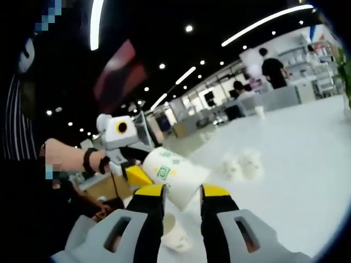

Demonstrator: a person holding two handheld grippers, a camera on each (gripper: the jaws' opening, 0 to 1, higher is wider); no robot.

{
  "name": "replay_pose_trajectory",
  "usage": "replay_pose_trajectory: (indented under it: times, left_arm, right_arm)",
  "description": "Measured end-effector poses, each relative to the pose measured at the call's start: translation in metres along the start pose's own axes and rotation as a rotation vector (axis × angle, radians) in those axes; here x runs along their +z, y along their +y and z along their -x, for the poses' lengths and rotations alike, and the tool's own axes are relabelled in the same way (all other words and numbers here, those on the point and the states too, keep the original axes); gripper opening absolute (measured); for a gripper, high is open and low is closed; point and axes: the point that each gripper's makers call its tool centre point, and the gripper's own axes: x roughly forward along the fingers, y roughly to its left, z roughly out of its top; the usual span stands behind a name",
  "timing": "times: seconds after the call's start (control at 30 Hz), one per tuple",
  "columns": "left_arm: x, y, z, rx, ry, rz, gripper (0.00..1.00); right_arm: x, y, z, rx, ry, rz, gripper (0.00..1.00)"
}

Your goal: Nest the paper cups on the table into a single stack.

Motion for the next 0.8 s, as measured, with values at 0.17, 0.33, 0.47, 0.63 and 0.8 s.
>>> replay_pose_trajectory:
  times: [0.17, 0.33, 0.47, 0.63, 0.8]
  left_arm:
    - [-0.009, -0.003, 0.003, -0.002, 0.011, -0.005, 0.35]
    - [-0.015, -0.006, 0.004, -0.001, 0.017, -0.002, 0.35]
    - [-0.016, -0.007, 0.007, 0.003, 0.011, 0.000, 0.35]
    - [-0.020, -0.009, 0.008, 0.004, 0.017, -0.004, 0.35]
    - [-0.021, -0.007, 0.009, 0.013, 0.016, -0.016, 0.33]
  right_arm:
    - [0.004, 0.004, 0.001, 0.021, -0.005, -0.008, 0.13]
    - [0.009, 0.009, 0.001, 0.042, -0.007, -0.013, 0.08]
    - [0.012, 0.015, 0.001, 0.061, -0.005, -0.013, 0.07]
    - [0.017, 0.022, 0.001, 0.100, 0.009, -0.038, 0.05]
    - [0.024, 0.031, 0.000, 0.142, 0.040, -0.060, 0.02]
